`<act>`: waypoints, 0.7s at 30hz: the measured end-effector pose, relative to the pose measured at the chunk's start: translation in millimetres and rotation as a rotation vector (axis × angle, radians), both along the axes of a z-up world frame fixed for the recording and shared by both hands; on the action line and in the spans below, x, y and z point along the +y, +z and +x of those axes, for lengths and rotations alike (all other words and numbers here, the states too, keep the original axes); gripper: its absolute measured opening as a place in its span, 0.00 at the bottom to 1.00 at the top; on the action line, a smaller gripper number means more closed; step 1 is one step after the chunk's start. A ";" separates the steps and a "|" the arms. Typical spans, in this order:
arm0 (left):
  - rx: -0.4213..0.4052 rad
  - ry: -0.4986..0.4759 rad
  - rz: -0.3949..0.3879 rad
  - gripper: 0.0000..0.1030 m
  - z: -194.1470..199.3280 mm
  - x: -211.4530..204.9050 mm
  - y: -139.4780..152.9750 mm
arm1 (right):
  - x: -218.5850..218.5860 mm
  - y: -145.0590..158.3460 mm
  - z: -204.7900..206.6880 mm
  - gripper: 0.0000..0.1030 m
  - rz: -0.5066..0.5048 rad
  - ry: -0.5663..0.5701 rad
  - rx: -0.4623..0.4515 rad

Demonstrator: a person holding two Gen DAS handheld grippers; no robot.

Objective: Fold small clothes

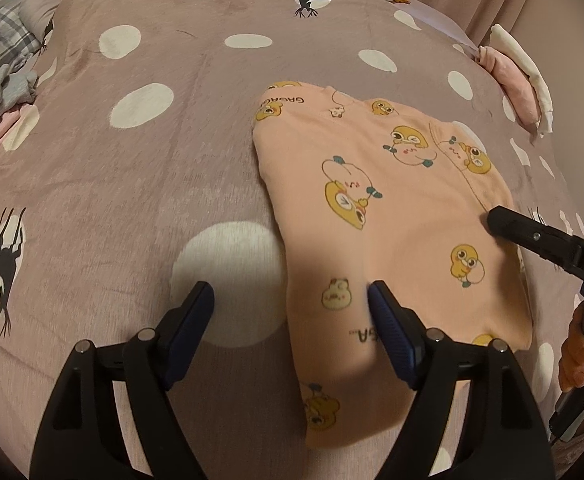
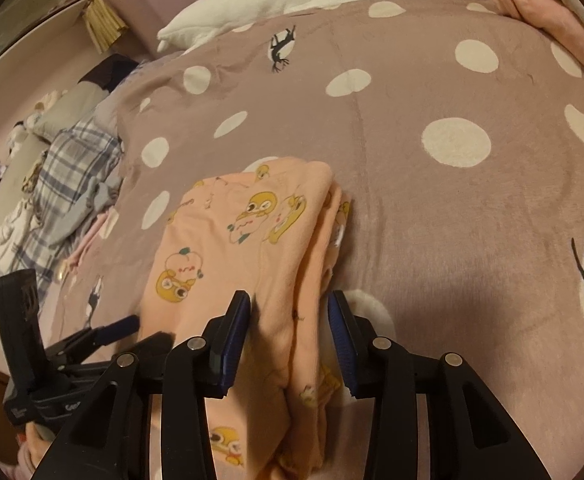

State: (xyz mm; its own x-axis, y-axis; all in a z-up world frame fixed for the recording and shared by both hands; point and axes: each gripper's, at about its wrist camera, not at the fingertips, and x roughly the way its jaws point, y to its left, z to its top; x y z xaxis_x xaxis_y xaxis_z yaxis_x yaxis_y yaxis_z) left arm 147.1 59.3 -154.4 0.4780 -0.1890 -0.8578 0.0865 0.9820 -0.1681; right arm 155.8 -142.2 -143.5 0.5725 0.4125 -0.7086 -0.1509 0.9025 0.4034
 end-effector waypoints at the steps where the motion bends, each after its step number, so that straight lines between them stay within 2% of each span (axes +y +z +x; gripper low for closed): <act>1: -0.001 -0.001 0.003 0.78 -2.4 -0.4 0.3 | 1.0 0.8 -1.7 0.39 -0.004 0.007 -0.005; 5: -0.007 -0.006 0.018 0.78 -10.8 -3.2 0.5 | 8.0 2.7 -10.6 0.39 -0.036 0.050 -0.025; 9: -0.009 -0.008 0.028 0.78 -16.8 -3.7 -0.9 | 11.5 -4.7 -13.1 0.39 -0.081 0.058 -0.004; 13: -0.003 -0.005 0.027 0.78 -19.7 -3.2 -1.6 | 10.7 -12.7 -14.4 0.39 -0.096 0.038 0.025; 21: -0.001 -0.006 0.046 0.78 -30.8 -5.5 -3.0 | 13.6 -7.5 -26.6 0.39 -0.104 0.059 0.003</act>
